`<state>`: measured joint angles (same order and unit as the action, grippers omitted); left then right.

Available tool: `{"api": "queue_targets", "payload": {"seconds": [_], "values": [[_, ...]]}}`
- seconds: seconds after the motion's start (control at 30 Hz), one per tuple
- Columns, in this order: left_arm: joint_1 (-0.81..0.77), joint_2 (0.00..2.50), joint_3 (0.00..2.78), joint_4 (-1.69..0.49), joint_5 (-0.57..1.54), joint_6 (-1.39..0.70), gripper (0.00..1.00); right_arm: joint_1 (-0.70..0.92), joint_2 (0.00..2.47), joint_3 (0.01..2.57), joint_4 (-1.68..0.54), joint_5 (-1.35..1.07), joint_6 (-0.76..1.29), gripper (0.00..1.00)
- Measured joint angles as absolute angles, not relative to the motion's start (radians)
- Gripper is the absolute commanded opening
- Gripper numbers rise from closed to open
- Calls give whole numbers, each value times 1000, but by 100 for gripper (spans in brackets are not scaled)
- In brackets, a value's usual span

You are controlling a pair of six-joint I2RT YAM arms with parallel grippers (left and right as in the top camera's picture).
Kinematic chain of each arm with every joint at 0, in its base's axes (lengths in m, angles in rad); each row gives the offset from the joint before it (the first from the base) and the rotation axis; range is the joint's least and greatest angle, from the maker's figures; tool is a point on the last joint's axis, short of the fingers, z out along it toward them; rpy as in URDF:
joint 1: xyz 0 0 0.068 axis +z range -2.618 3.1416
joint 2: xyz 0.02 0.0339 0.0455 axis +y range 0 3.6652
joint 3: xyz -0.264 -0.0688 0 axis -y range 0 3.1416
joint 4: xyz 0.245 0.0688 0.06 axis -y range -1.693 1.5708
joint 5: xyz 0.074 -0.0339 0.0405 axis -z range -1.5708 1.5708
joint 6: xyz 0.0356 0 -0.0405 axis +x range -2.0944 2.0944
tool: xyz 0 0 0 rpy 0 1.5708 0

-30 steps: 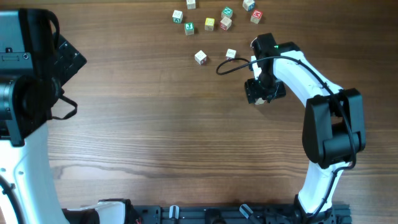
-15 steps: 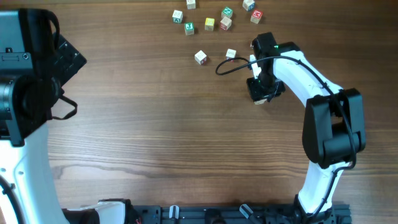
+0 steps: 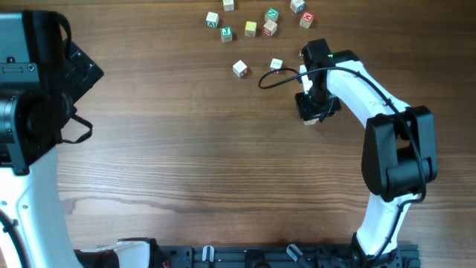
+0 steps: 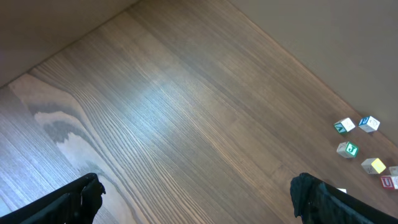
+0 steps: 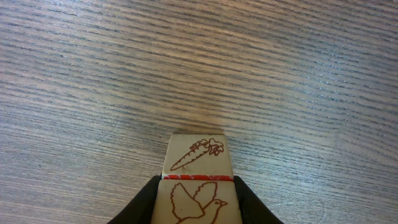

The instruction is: Form a tower

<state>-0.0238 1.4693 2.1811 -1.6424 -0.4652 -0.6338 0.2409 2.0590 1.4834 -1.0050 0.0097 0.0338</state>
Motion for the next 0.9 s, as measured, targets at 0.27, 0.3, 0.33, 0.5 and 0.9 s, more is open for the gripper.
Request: {"api": "queue_targets", "payload": {"seconds": [0.27, 0.3, 0.33, 0.5, 0.9], "values": [[-24, 1469, 2181, -1642, -465, -634, 100, 241, 2059, 1483, -1006, 9, 125, 30], [-24, 1469, 2181, -1642, -465, -634, 100, 241, 2059, 1483, -1006, 9, 137, 32], [-24, 1469, 2181, -1642, -465, -634, 100, 241, 2059, 1483, -1007, 9, 147, 36], [-24, 1469, 2181, -1642, -465, -634, 100, 241, 2059, 1483, -1007, 10, 166, 68], [-24, 1469, 2181, -1642, -465, -634, 100, 241, 2062, 1558, -1105, 12, 157, 100]]}}
